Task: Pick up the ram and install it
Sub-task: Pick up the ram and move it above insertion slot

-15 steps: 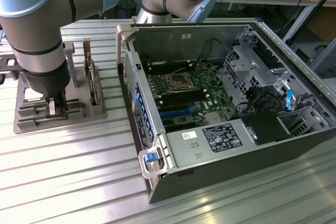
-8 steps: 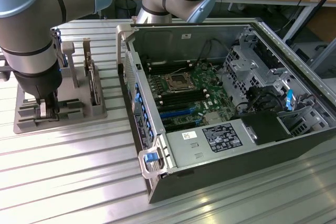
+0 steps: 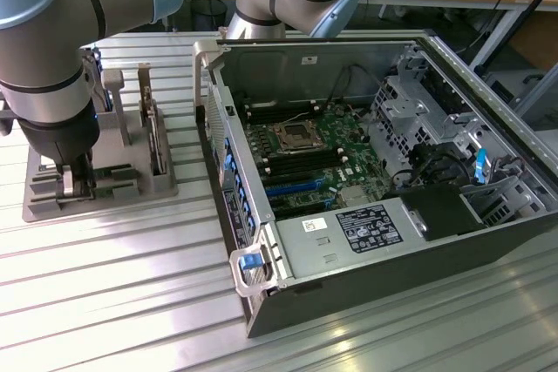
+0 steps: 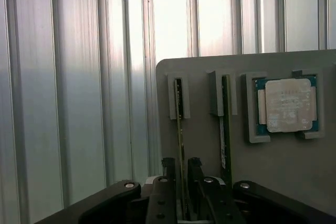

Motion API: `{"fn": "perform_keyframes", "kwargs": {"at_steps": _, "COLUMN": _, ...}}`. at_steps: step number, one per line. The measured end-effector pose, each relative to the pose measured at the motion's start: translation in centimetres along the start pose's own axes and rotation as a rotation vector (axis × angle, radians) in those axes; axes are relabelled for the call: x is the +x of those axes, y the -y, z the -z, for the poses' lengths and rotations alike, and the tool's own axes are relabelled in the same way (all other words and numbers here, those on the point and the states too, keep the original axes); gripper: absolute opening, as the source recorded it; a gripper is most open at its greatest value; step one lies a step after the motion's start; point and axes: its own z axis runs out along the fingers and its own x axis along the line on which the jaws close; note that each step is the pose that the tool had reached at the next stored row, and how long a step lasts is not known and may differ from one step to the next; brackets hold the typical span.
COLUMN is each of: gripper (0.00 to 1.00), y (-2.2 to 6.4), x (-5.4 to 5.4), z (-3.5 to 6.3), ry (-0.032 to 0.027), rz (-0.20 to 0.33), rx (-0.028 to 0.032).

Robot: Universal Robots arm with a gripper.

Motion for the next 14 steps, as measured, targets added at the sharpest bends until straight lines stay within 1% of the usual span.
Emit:
{"fn": "perform_keyframes", "kwargs": {"at_steps": 1, "gripper": 0.15, "y": 0.00, "x": 0.00, "z": 0.00, "ry": 0.0001, "rz": 0.000, "rx": 0.0000}}
{"fn": "perform_keyframes", "kwargs": {"at_steps": 2, "gripper": 0.15, "y": 0.00, "x": 0.00, "z": 0.00, "ry": 0.0000, "rz": 0.000, "rx": 0.0001}}
{"fn": "perform_keyframes", "kwargs": {"at_steps": 3, "gripper": 0.13, "y": 0.00, "x": 0.00, "z": 0.00, "ry": 0.0000, "rz": 0.000, "rx": 0.0000}}
{"fn": "perform_keyframes", "kwargs": {"at_steps": 8, "gripper": 0.13, "y": 0.00, "x": 0.00, "z": 0.00, "ry": 0.0002, "rz": 0.000, "rx": 0.0002}}
{"fn": "perform_keyframes", "kwargs": {"at_steps": 14, "gripper": 0.13, "y": -0.01, "x": -0.01, "z": 0.25, "ry": 0.0001, "rz": 0.000, "rx": 0.0001}}
